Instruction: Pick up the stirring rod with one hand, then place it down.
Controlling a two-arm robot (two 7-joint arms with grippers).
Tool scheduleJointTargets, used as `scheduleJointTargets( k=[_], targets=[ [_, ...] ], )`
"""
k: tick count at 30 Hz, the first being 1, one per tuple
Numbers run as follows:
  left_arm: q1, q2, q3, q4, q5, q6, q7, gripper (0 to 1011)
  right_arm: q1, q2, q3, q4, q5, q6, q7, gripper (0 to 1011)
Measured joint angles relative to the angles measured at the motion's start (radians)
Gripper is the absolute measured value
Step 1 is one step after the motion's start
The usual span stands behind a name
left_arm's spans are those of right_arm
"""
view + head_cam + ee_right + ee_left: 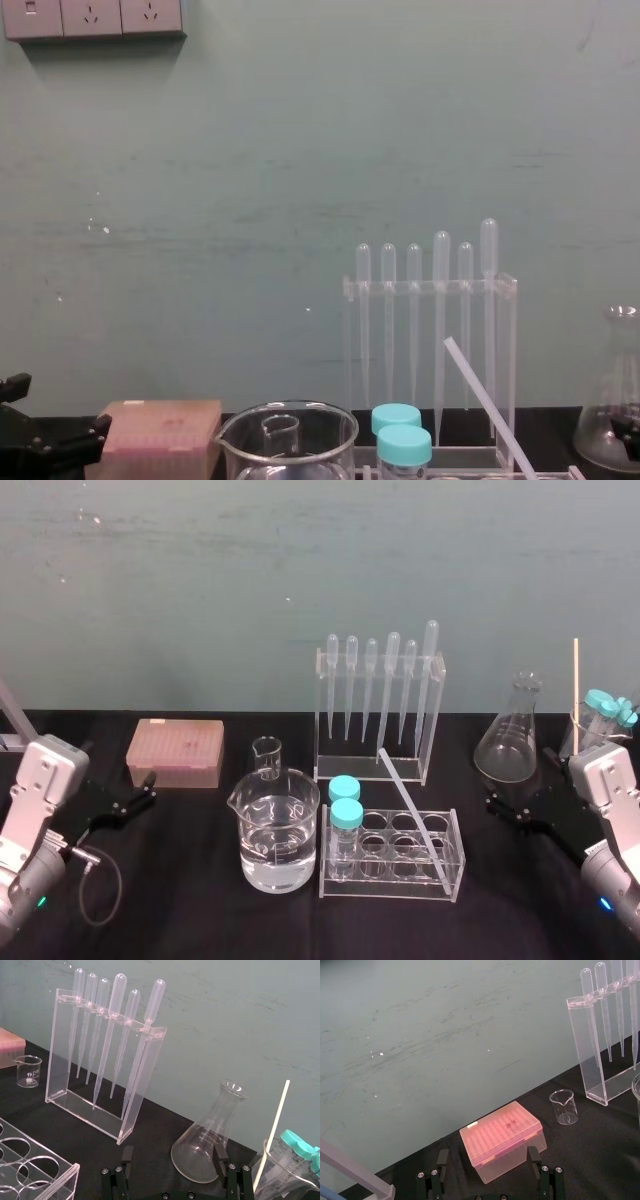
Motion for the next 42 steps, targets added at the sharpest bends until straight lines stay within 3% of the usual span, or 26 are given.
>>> scheduleJointTargets(
  k=[11, 13, 16, 21, 28, 32, 36, 38, 42],
  targets=[
    [0.0, 0.0, 0.0, 0.0, 0.0, 0.0, 0.0, 1000, -0.004, -0.005, 0.01, 0.0, -0.019, -0.021, -0.01, 1003],
    [0.0, 0.0, 0.0, 0.0, 0.0, 0.0, 0.0, 1000, -0.008, -0.008, 0.017, -0.004, -0.036, -0.048, -0.026, 1003],
    [0.0, 0.0, 0.0, 0.0, 0.0, 0.0, 0.0, 1000, -0.019, -0.016, 0.035, -0.017, -0.101, -0.134, -0.081, 1003],
    [0.0, 0.0, 0.0, 0.0, 0.0, 0.0, 0.0, 1000, -0.017, -0.023, 0.038, -0.031, -0.186, -0.23, -0.119, 1003],
    [0.0, 0.0, 0.0, 0.0, 0.0, 0.0, 0.0, 1000, 0.024, -0.026, -0.004, -0.025, -0.211, -0.341, -0.014, 1003],
    [0.0, 0.0, 0.0, 0.0, 0.0, 0.0, 0.0, 1000, 0.052, -0.032, -0.037, -0.016, -0.186, -0.388, 0.084, 1003],
    [0.0, 0.0, 0.0, 0.0, 0.0, 0.0, 0.0, 1000, 0.08, -0.043, -0.068, -0.001, -0.106, -0.399, 0.213, 1003],
    [0.0, 0.0, 0.0, 0.0, 0.0, 0.0, 0.0, 1000, 0.089, -0.048, -0.077, 0.005, -0.065, -0.389, 0.261, 1003],
    [0.0, 0.0, 0.0, 0.0, 0.0, 0.0, 0.0, 1000, 0.118, -0.065, -0.092, 0.042, 0.079, -0.309, 0.404, 1003]
  ],
)
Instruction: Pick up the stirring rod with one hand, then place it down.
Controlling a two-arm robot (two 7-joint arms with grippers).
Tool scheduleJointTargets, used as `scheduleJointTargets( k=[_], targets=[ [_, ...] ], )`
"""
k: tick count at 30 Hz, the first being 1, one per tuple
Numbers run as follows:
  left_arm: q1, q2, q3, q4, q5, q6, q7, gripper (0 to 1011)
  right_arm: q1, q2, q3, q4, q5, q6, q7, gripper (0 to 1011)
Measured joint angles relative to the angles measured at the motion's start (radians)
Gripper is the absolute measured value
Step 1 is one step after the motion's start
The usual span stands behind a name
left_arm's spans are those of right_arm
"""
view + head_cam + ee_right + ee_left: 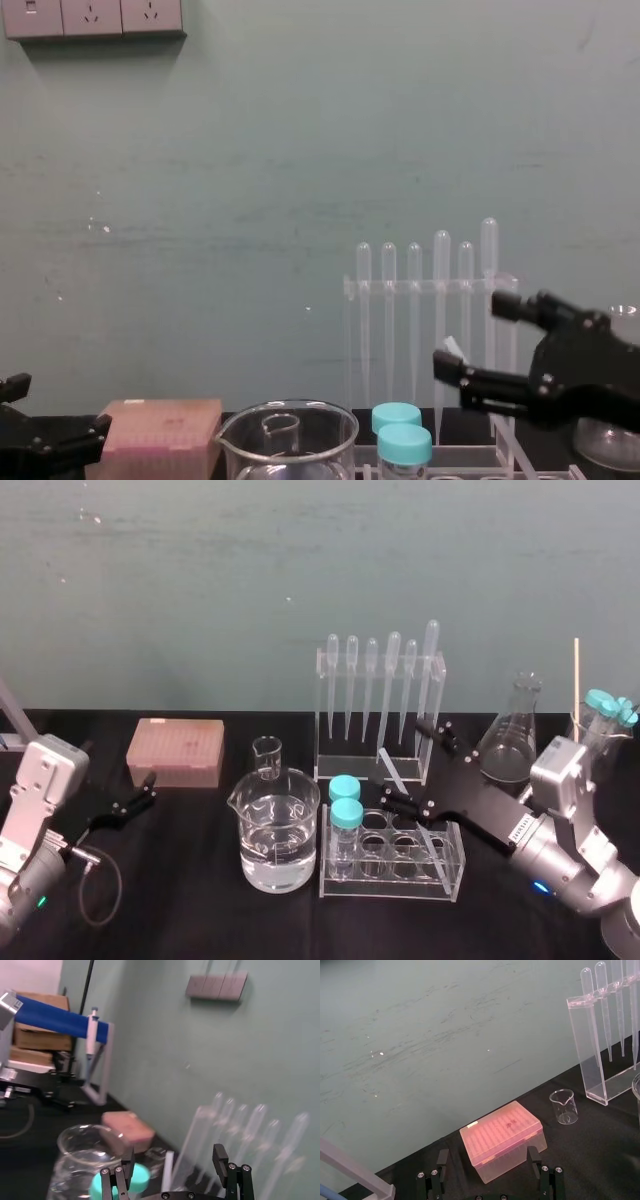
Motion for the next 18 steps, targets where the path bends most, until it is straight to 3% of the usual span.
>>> scheduleJointTargets(
  k=[1, 2, 5, 7, 10, 14, 18],
  targets=[
    [0.0, 0.0, 0.0, 0.0, 0.0, 0.0, 0.0, 1000, 0.009, -0.006, -0.001, 0.015, 0.05, 0.037, 0.045, 1003],
    [0.0, 0.0, 0.0, 0.0, 0.0, 0.0, 0.0, 1000, 0.009, -0.006, -0.001, 0.015, 0.05, 0.037, 0.045, 1003],
    [0.0, 0.0, 0.0, 0.0, 0.0, 0.0, 0.0, 1000, 0.026, -0.024, 0.005, 0.049, 0.147, 0.125, 0.126, 1003],
    [0.0, 0.0, 0.0, 0.0, 0.0, 0.0, 0.0, 1000, 0.029, -0.027, 0.006, 0.054, 0.161, 0.143, 0.138, 1003],
    [0.0, 0.0, 0.0, 0.0, 0.0, 0.0, 0.0, 1000, 0.038, -0.037, 0.012, 0.076, 0.213, 0.223, 0.182, 1003],
    [0.0, 0.0, 0.0, 0.0, 0.0, 0.0, 0.0, 1000, 0.043, -0.044, 0.016, 0.084, 0.225, 0.281, 0.19, 1003],
    [0.0, 0.0, 0.0, 0.0, 0.0, 0.0, 0.0, 1000, 0.044, -0.045, 0.018, 0.085, 0.225, 0.293, 0.188, 1003]
  ],
)
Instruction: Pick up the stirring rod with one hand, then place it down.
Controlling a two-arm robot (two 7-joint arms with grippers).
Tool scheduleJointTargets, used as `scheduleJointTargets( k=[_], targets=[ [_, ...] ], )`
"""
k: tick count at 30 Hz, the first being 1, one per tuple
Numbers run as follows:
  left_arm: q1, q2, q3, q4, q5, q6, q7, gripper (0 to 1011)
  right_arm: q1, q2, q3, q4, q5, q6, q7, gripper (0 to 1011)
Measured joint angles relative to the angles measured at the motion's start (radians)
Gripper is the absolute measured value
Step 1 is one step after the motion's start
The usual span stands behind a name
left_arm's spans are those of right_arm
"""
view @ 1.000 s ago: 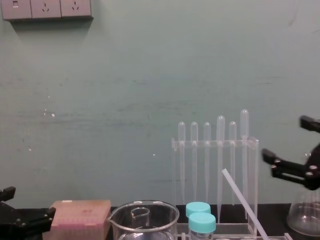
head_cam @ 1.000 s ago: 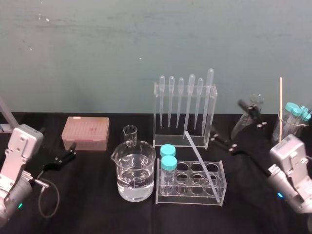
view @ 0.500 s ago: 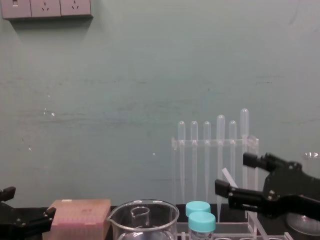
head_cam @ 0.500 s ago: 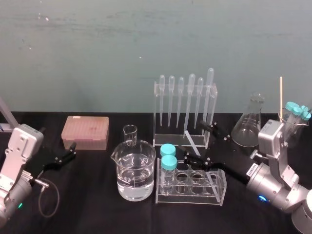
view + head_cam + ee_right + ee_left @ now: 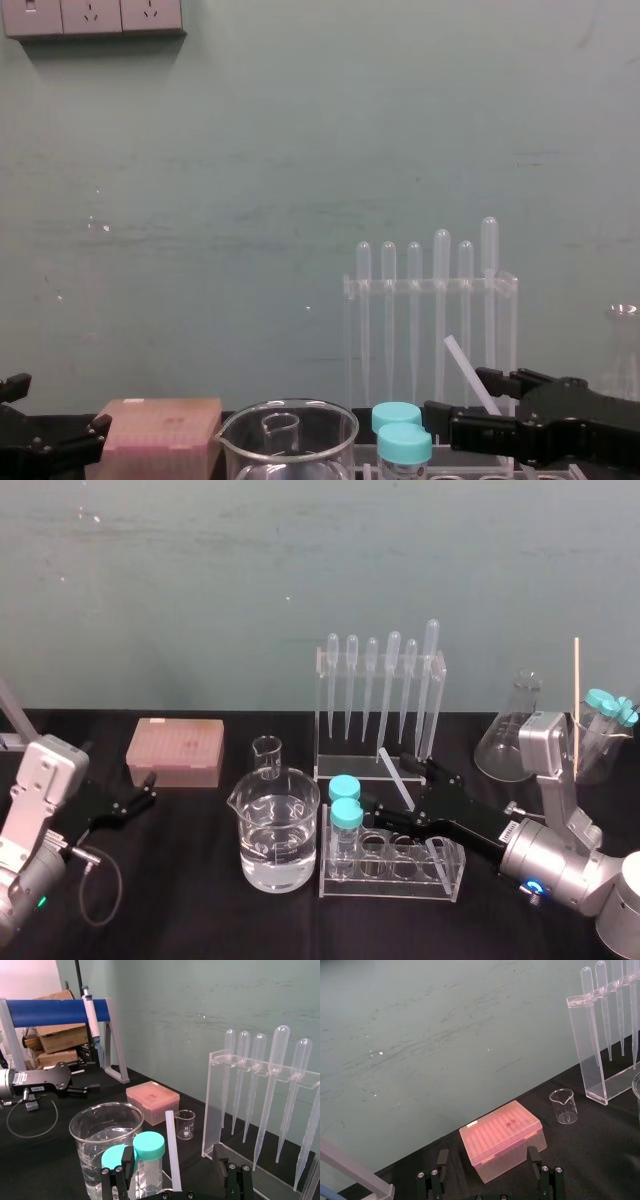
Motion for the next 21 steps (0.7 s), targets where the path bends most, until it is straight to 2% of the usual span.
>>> scheduleJointTargets(
  k=[12, 21],
  targets=[
    [0.0, 0.0, 0.0, 0.0, 0.0, 0.0, 0.0, 1000, 0.0, 0.001, -0.001, 0.0, 0.002, -0.011, 0.001, 1003],
    [0.0, 0.0, 0.0, 0.0, 0.0, 0.0, 0.0, 1000, -0.001, 0.001, -0.002, -0.001, 0.003, -0.015, 0.004, 838]
  ],
)
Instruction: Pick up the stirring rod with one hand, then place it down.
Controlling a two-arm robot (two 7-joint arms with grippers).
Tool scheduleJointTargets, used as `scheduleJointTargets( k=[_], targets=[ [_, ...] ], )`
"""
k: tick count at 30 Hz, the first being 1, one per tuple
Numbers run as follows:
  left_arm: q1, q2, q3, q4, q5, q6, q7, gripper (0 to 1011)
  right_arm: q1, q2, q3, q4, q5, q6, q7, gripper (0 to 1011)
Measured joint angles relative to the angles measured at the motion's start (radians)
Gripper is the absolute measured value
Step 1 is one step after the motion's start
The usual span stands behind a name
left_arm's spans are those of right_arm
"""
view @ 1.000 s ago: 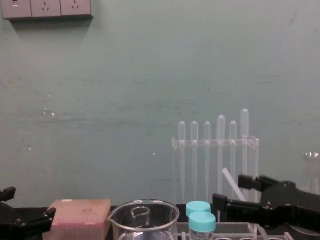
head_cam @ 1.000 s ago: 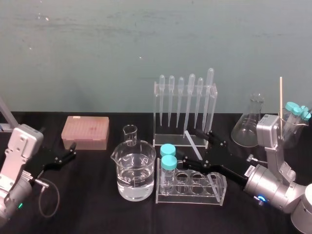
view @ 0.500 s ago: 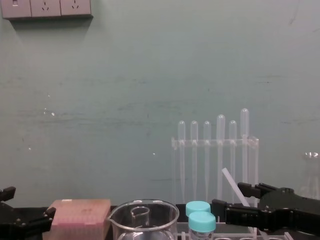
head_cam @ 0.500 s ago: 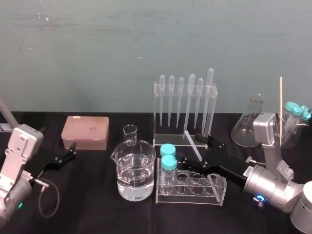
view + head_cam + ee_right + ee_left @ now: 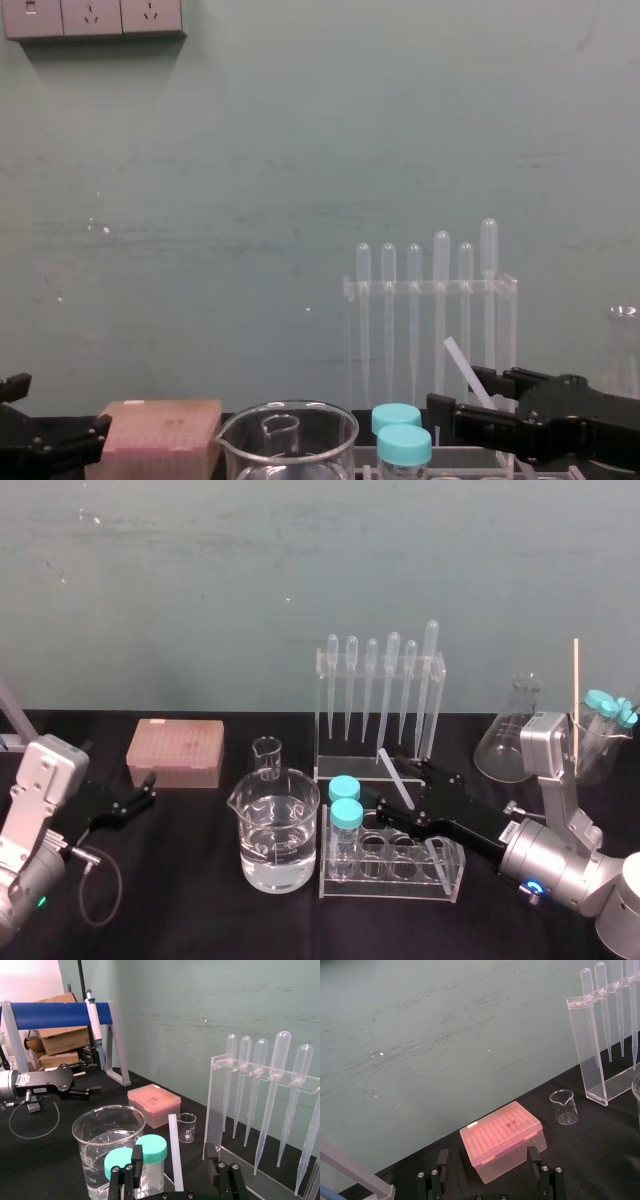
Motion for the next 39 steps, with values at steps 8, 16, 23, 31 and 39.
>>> scheduleJointTargets(
  k=[8, 16, 23, 31, 39],
  targets=[
    [0.0, 0.0, 0.0, 0.0, 0.0, 0.0, 0.0, 1000, 0.0, 0.0, 0.0, 0.0, 0.0, -0.001, 0.001, 574],
    [0.0, 0.0, 0.0, 0.0, 0.0, 0.0, 0.0, 1000, 0.0, 0.001, 0.0, 0.0, 0.0, -0.002, 0.002, 307],
    [0.0, 0.0, 0.0, 0.0, 0.0, 0.0, 0.0, 1000, 0.0, 0.0, 0.0, 0.0, 0.0, -0.002, 0.002, 112],
    [0.0, 0.0, 0.0, 0.0, 0.0, 0.0, 0.0, 1000, 0.0, 0.0, 0.0, 0.0, 0.0, -0.003, 0.002, 67],
    [0.0, 0.0, 0.0, 0.0, 0.0, 0.0, 0.0, 1000, -0.003, -0.006, 0.023, -0.003, -0.005, -0.03, -0.001, 67]
  ],
)
